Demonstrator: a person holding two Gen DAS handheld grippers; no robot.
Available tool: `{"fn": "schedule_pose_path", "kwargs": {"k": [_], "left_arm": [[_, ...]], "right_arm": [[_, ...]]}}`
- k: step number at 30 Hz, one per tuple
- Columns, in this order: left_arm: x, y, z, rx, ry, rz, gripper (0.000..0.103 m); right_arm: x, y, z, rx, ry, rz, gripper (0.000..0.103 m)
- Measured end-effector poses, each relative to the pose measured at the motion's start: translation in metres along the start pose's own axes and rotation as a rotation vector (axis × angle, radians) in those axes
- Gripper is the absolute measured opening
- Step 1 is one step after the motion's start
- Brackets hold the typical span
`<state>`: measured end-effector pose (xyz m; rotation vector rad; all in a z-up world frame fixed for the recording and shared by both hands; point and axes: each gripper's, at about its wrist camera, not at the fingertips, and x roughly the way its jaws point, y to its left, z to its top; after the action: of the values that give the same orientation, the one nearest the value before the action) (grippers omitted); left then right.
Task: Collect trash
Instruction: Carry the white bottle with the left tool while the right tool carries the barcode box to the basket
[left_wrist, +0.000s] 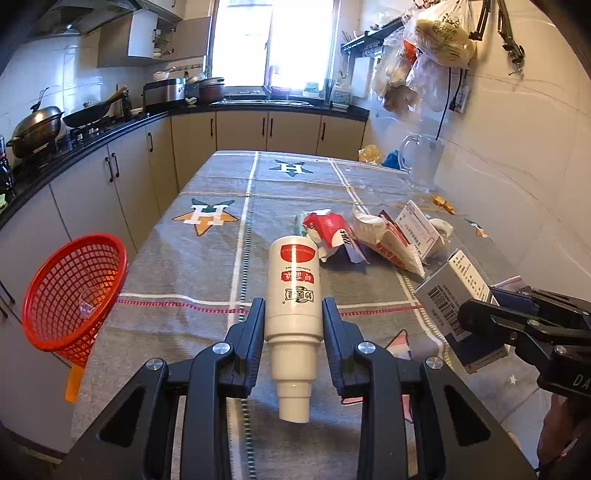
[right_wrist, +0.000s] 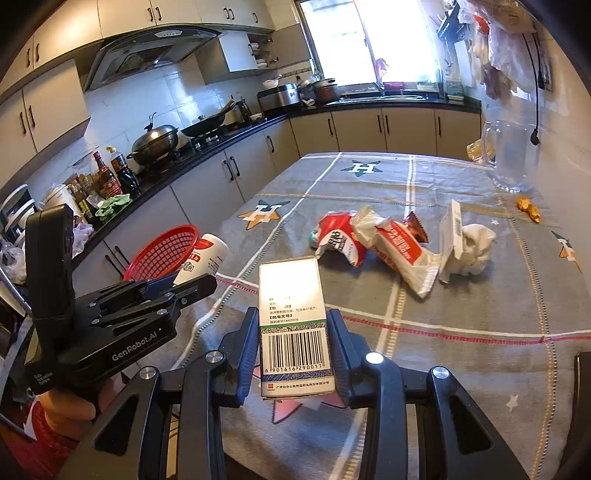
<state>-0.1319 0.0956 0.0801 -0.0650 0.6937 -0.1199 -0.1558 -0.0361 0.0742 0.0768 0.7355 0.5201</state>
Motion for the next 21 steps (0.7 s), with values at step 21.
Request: {"fn": "schedule_pose_path", "kwargs": {"k": [21], "left_arm": [[-0.008, 0.030, -0.006, -0.045, -0.018, 0.045, 0.029]], "right_arm": [[0.018, 0.034, 0.008, -0.062, 0.031, 0.028, 0.040]]}}
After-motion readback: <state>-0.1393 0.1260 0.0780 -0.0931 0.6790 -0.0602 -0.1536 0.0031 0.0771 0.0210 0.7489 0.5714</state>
